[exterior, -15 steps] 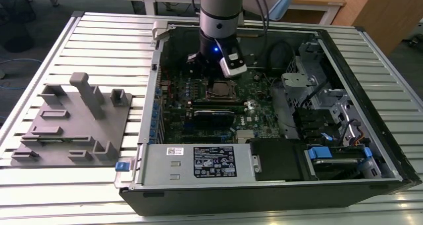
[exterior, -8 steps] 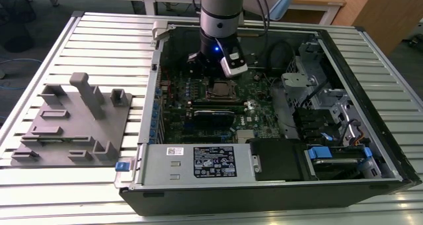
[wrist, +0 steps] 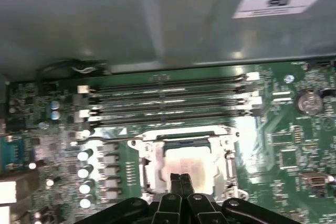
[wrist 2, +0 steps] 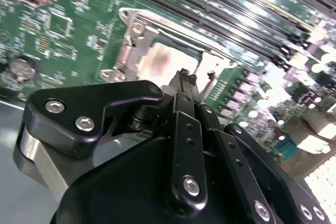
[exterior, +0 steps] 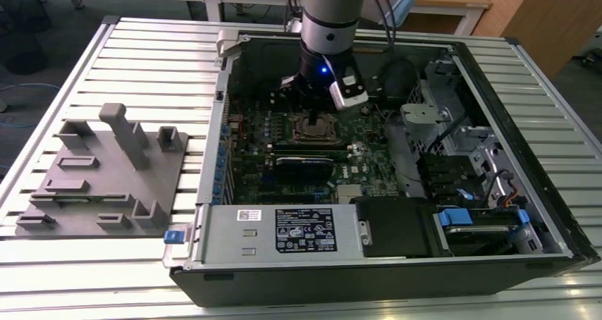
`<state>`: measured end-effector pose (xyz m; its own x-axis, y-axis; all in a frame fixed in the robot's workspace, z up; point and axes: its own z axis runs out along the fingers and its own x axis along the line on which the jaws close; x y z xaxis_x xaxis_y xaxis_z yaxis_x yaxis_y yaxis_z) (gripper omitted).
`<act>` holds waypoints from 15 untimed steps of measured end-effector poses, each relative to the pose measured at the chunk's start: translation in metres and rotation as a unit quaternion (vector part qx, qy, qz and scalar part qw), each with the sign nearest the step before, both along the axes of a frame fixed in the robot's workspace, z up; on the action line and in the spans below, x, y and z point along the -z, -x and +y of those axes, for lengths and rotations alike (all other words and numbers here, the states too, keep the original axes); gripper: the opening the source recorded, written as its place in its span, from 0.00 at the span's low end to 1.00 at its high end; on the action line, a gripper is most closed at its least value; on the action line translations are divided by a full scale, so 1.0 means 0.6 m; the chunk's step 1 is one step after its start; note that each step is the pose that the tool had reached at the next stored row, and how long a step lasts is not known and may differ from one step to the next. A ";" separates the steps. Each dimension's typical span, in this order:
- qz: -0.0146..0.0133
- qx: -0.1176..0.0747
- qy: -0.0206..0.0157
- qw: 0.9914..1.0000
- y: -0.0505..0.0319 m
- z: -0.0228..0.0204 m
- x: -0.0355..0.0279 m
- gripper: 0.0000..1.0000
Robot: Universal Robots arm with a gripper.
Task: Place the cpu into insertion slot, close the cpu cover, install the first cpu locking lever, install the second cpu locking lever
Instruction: 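Close the cpu cover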
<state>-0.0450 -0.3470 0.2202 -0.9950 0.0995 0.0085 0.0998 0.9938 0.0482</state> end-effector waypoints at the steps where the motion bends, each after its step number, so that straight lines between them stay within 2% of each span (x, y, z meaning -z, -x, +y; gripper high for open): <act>1: 0.000 0.000 0.000 1.000 -0.003 -0.0001 0.000 0.11; 15: 0.000 0.000 0.000 1.000 -0.004 -0.0001 -0.006 0.11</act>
<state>-0.0424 -0.3471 0.2238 -0.9950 0.0995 0.0086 0.0998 0.9939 0.0477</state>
